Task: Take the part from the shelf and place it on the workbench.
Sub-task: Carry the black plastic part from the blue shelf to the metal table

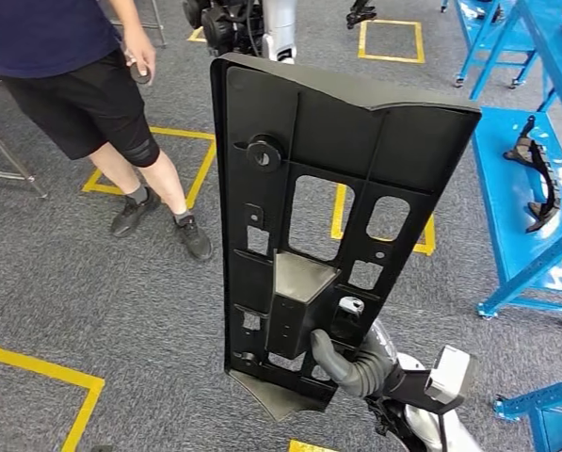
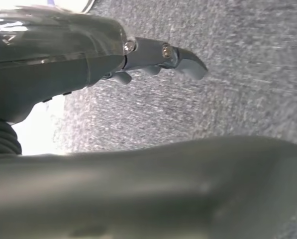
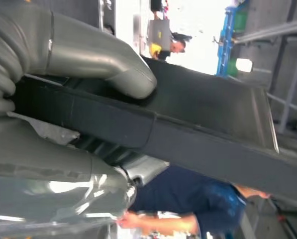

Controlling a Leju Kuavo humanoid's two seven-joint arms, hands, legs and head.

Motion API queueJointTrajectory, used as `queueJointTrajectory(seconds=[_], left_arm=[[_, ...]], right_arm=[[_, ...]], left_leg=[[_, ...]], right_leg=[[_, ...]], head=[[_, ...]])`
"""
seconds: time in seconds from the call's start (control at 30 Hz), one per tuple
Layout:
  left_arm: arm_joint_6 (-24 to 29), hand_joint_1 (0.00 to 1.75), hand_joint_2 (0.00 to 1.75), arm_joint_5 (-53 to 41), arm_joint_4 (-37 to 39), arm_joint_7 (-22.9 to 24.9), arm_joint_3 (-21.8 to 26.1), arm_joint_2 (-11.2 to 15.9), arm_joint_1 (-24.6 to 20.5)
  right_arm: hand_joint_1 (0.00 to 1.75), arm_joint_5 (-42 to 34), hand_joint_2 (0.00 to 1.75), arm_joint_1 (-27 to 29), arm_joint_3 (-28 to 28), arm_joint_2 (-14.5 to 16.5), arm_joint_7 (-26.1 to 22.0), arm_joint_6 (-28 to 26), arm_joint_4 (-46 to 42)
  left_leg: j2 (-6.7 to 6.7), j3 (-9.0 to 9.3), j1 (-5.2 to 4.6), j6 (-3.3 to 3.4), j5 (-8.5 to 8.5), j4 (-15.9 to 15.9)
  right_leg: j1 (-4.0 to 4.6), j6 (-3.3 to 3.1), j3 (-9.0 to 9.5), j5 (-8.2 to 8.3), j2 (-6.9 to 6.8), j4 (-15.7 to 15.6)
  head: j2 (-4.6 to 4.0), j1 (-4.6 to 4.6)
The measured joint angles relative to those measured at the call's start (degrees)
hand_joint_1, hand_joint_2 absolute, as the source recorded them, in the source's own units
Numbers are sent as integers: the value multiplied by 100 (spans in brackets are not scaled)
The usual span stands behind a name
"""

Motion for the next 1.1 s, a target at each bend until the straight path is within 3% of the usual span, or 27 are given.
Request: queueJointTrajectory(seconds=[0.07, 0.13, 0.2, 0.23, 0.27, 0.3, 0.37, 0.43, 0.5, 0.57, 0.63, 0.7, 0.77, 0.8, 0.83, 0.87, 0.93, 1.0, 1.07, 1.1], left_arm=[[1, 0, 175, 0, 0, -3, 2, 16, 19], [2, 0, 175, 1, -1, -1, 4, 32, 32], [2, 0, 175, 2, -1, -1, 4, 40, 9], [2, 0, 175, 2, -1, 0, 4, 43, -3], [2, 0, 175, 1, 0, 4, 4, 43, -9], [2, 0, 175, -3, 0, 13, 4, 42, -9], [2, 0, 175, -10, 0, 31, 4, 42, -3], [-3, 0, 175, -16, 0, 38, 4, 43, -9], [-13, 0, 175, -23, 0, 32, 4, 45, -14], [-29, 0, 175, -34, 0, 23, 4, 46, 10], [-49, 0, 175, -51, 0, 16, 3, 39, 27], [-59, 0, 175, -63, 0, 11, 0, 31, 4], [-60, 0, 175, -69, 0, 10, -1, 29, -13], [-61, 0, 175, -72, 0, 10, -2, 28, -6], [-63, 0, 175, -74, 0, 10, -2, 27, 4], [-64, 0, 175, -76, 0, 10, -3, 27, 14], [-66, 0, 175, -78, 0, 10, -3, 27, 13], [-67, 0, 175, -83, 0, 8, -4, 25, -4], [-68, 0, 175, -87, 0, 6, -5, 23, -2], [-68, 0, 175, -87, 0, 5, -5, 23, 6]], right_arm=[[175, 1, 175, -7, 2, 4, -5, 0, -3], [175, 3, 175, -9, 4, 8, -14, 0, -16], [175, 4, 175, 6, 5, 4, -17, 0, -25], [175, 4, 175, 19, 5, 2, -16, 0, -24], [175, 5, 175, 32, 5, -1, -15, 0, -22], [175, 9, 175, 41, 5, -2, -15, 0, -22], [175, 19, 175, 45, 5, -2, -15, 0, -22], [175, 28, 175, 47, 5, -3, -15, 0, -25], [175, 40, 175, 56, 4, -3, -12, 0, -33], [175, 49, 175, 60, 3, 2, -10, -1, -42], [175, 57, 175, 61, 3, 10, -11, -2, -54], [175, 71, 175, 80, 1, 12, -10, -2, -68], [175, 80, 175, 98, -1, 11, -9, -2, -74], [175, 82, 175, 102, -1, 11, -9, -2, -74], [175, 83, 175, 102, -2, 11, -9, -2, -74], [175, 84, 175, 101, -3, 11, -9, -2, -75], [175, 87, 175, 100, -7, 11, -9, -2, -80], [175, 91, 175, 102, -14, 11, -7, -2, -85], [175, 96, 175, 99, -20, 11, -3, -2, -87], [175, 98, 175, 94, -22, 11, -2, -2, -88]], left_leg=[[-109, 8, -6, 61, -2, -46], [-223, 50, 25, 130, 8, -97], [-347, 81, 49, 180, 1, -112], [-422, 90, 49, 192, -5, -112], [-506, 100, 47, 197, -11, -112], [-592, 114, 47, 196, -18, -111], [-767, 159, 57, 176, -41, -106], [-927, 178, 69, 132, -75, -81], [-1064, 147, 85, 72, -87, -65], [-1173, 123, 105, 13, -83, -73], [-986, 50, 94, -40, -190, 85], [-626, -243, 90, -95, -496, 680], [-475, -605, 114, -138, -744, 1370], [-452, -679, 125, -148, -729, 1494], [-431, -633, 132, -150, -602, 1384], [-383, -484, 134, -139, -395, 1067], [-146, -130, 93, -88, -53, 334], [52, 11, 23, -14, 0, 24], [-2, 19, -11, 54, -36, -6], [-68, 34, -4, 83, -33, -30]], right_leg=[[-17, 59, 45, -45, -53, -12], [-38, 92, -9, -202, 208, 188], [-45, 94, -343, -510, 538, 844], [-43, 97, -571, -637, 599, 1233], [-41, 103, -759, -671, 621, 1509], [-40, 107, -859, -586, 631, 1582], [-45, 113, -742, -124, 694, 1077], [-64, 104, -493, 234, 945, 384], [-65, 70, -392, 275, 1112, 117], [-60, 12, -362, 266, 1016, 77], [-74, -53, -322, 266, 865, 45], [-68, -99, -289, 244, 682, 29], [-56, -113, -263, 207, 498, 30], [-54, -109, -244, 185, 416, 30], [-54, -101, -215, 161, 340, 30], [-54, -89, -176, 132, 266, 30], [-43, -51, -99, 70, 135, 31], [-23, 4, -55, 21, 23, 26], [-20, 64, -8, -15, -94, -1], [-31, 92, 20, -47, -56, 7]], head=[[0, 1], [0, 0], [0, 4], [0, 7], [0, 7], [0, 7], [0, 7], [0, 5], [0, 4], [0, 3], [0, 1], [0, -1], [0, -1], [0, -1], [0, -1], [0, -1], [0, -1], [0, 0], [0, 0], [0, 2]])
